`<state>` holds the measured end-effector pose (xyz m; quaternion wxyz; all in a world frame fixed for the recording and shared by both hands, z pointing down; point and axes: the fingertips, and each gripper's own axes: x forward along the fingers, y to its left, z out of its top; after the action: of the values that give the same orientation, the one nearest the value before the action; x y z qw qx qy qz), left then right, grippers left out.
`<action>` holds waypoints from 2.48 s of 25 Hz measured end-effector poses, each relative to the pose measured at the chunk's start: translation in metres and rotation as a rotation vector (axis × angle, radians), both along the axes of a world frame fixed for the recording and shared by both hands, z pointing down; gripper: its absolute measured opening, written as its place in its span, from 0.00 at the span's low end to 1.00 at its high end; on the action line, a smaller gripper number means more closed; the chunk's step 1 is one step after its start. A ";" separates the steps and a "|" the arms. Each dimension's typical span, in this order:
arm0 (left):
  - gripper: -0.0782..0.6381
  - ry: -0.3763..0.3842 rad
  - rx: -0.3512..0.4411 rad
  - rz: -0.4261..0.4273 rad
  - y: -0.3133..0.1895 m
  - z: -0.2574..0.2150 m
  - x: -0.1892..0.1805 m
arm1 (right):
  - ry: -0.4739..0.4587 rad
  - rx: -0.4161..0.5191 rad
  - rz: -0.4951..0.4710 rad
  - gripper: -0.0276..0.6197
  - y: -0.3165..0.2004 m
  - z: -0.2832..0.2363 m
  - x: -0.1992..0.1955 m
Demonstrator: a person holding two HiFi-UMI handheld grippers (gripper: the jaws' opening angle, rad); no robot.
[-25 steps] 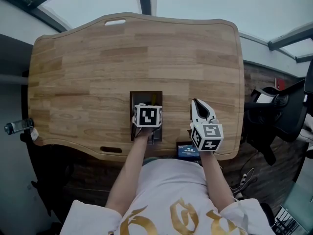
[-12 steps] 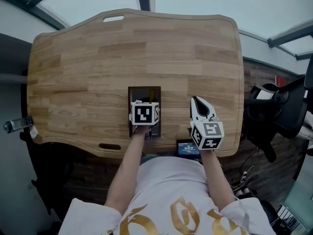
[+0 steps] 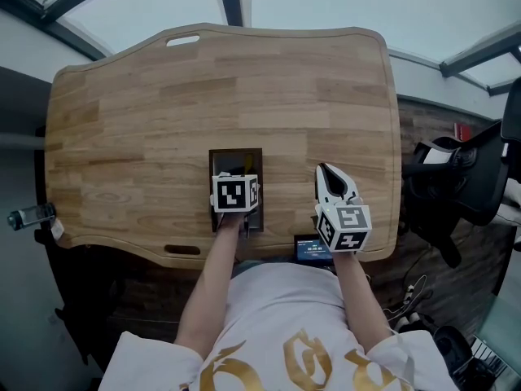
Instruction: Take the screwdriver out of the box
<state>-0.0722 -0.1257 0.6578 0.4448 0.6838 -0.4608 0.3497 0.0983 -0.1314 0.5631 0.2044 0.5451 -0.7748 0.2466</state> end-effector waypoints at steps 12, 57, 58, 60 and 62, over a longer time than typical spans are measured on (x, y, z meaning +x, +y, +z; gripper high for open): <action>0.23 -0.003 0.035 0.048 0.000 -0.009 0.008 | 0.014 0.049 0.044 0.09 0.007 -0.022 0.017; 0.23 0.275 0.543 -0.006 -0.002 -0.151 0.008 | 0.009 0.185 0.069 0.09 0.054 -0.077 0.004; 0.23 0.279 0.549 -0.010 -0.001 -0.154 0.008 | 0.011 0.189 0.071 0.09 0.054 -0.079 0.005; 0.23 0.276 0.567 -0.009 0.000 -0.160 0.006 | 0.012 0.201 0.075 0.09 0.055 -0.083 0.006; 0.23 0.273 0.590 -0.004 0.003 -0.165 0.005 | 0.000 0.217 0.083 0.09 0.058 -0.087 0.007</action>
<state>-0.0673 -0.1229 0.4924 0.2859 0.8228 -0.4798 0.1052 0.1053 -0.0737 0.4765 0.1338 0.5957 -0.7736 0.1696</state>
